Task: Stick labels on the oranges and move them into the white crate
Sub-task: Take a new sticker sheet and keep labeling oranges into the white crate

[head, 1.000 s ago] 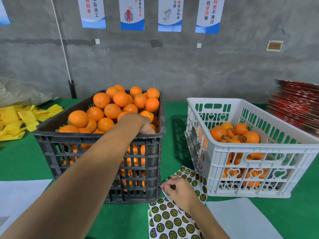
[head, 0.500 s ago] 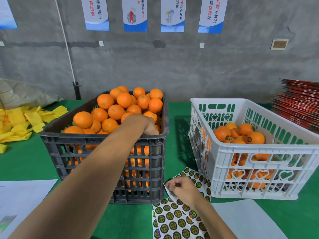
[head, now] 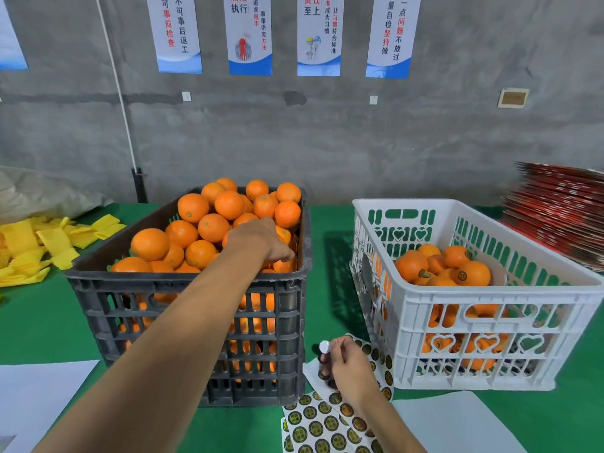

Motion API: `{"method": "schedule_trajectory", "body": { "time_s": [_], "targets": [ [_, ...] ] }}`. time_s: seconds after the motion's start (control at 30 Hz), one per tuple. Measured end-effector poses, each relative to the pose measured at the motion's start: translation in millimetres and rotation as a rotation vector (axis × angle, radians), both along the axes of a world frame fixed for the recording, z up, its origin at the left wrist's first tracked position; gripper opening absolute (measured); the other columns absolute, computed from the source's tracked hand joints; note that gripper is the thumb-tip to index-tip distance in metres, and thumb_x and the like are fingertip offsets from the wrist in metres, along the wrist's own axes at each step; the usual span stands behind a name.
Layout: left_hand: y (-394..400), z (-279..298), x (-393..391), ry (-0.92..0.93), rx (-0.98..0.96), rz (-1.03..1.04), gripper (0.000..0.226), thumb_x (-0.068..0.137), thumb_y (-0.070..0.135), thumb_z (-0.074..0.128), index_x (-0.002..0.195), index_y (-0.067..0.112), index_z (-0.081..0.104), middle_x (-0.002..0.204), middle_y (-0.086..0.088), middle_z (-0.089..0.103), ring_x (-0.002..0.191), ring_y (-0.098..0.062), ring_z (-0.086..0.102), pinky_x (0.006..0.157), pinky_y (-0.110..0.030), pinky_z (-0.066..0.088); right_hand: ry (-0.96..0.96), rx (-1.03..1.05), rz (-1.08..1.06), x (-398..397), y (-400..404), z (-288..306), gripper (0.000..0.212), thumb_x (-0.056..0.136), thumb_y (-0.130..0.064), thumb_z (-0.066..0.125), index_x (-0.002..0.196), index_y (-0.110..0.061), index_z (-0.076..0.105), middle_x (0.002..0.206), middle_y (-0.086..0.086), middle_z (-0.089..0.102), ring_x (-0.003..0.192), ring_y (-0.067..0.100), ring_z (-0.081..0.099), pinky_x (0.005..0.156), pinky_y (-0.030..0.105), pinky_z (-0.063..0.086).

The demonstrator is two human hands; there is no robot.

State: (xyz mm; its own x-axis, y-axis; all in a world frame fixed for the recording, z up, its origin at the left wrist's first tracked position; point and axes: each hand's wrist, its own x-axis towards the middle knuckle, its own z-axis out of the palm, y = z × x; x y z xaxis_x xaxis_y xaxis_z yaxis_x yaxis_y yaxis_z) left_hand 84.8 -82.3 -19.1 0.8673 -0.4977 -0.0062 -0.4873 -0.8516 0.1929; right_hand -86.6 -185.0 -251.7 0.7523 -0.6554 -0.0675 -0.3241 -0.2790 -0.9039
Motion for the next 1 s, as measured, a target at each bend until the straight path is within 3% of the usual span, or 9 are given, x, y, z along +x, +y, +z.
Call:
{"method": "schedule_trajectory", "body": {
  "time_s": [0.1,0.23,0.33,0.43,0.53,0.67,0.83,0.93,1.0],
  "targets": [
    [-2,2,4,-0.15,-0.285,0.014,0.082,0.077,0.057,0.074,0.139,0.016,0.041,0.124,-0.011,0.059,0.111,-0.035,0.06,0.084,-0.045,0.055,-0.063,-0.055,-0.072,3,-8,27,0.023,0.109,-0.028,0.041,0.1,-0.014,0.057,0.085,0.007,0.068,0.057,0.002,0.066,0.053,0.016,0.05],
    [-10,5,-2,-0.206,-0.545,-0.117,0.077,0.077,0.049,0.078,0.138,0.019,0.043,0.131,-0.013,0.052,0.111,-0.039,0.058,0.088,-0.049,0.054,-0.335,-0.374,-0.248,20,-15,115,0.021,0.107,-0.025,0.046,0.091,-0.023,0.058,0.074,-0.002,0.065,0.064,0.015,0.062,0.054,0.016,0.045],
    [-11,6,-8,-0.246,-0.591,-0.198,0.067,0.072,0.044,0.078,0.128,0.023,0.047,0.126,-0.008,0.052,0.109,-0.035,0.058,0.087,-0.045,0.052,-0.422,-0.626,-0.367,36,-18,186,0.023,0.106,-0.021,0.043,0.088,-0.018,0.058,0.077,0.0,0.06,0.063,0.017,0.053,0.055,0.03,0.036],
    [-13,7,-11,-0.263,-0.626,-0.282,0.061,0.07,0.042,0.078,0.119,0.025,0.048,0.116,0.001,0.049,0.103,-0.03,0.057,0.077,-0.037,0.046,-0.393,-0.858,-0.451,56,-19,230,0.026,0.107,-0.021,0.041,0.092,-0.012,0.06,0.086,0.007,0.06,0.07,0.03,0.059,0.057,0.033,0.034],
    [-16,7,-11,-0.287,-0.648,-0.347,0.062,0.071,0.042,0.08,0.122,0.027,0.049,0.115,0.006,0.046,0.107,-0.022,0.053,0.075,-0.03,0.036,-0.335,-1.083,-0.452,70,-10,243,0.018,0.102,-0.015,0.052,0.093,-0.007,0.065,0.089,0.012,0.064,0.078,0.036,0.063,0.059,0.037,0.039],
    [-17,5,-10,-0.32,-0.691,-0.373,0.046,0.081,0.032,0.073,0.121,0.027,0.05,0.118,0.003,0.048,0.107,-0.023,0.055,0.08,-0.031,0.042,-0.331,-1.267,-0.388,74,0,230,0.006,0.091,-0.014,0.068,0.085,-0.012,0.068,0.078,0.006,0.064,0.072,0.029,0.063,0.059,0.037,0.047],
    [-12,6,-4,-0.316,-0.662,-0.347,0.047,0.086,0.024,0.068,0.129,0.023,0.05,0.126,-0.002,0.049,0.107,-0.028,0.058,0.082,-0.039,0.049,-0.437,-1.218,-0.12,67,-4,208,0.031,0.106,-0.027,0.045,0.121,-0.011,0.067,0.119,0.003,0.065,0.098,0.025,0.065,0.079,0.038,0.056],
    [-14,6,-3,-0.308,-0.673,-0.412,0.057,0.088,0.016,0.064,0.142,0.02,0.045,0.135,-0.004,0.048,0.117,-0.024,0.054,0.094,-0.038,0.049,-0.437,-0.904,-0.023,62,-4,205,0.041,0.105,-0.035,0.048,0.14,-0.013,0.051,0.139,0.004,0.054,0.117,0.026,0.059,0.092,0.041,0.053],
    [-16,4,-2,-0.232,-0.696,-0.512,0.065,0.088,0.004,0.059,0.149,0.016,0.039,0.137,-0.007,0.05,0.111,-0.019,0.056,0.093,-0.034,0.05,-0.483,-0.714,-0.034,60,-6,208,0.047,0.101,-0.042,0.058,0.137,-0.012,0.051,0.132,0.005,0.057,0.118,0.025,0.057,0.097,0.042,0.05]
  ]
}}
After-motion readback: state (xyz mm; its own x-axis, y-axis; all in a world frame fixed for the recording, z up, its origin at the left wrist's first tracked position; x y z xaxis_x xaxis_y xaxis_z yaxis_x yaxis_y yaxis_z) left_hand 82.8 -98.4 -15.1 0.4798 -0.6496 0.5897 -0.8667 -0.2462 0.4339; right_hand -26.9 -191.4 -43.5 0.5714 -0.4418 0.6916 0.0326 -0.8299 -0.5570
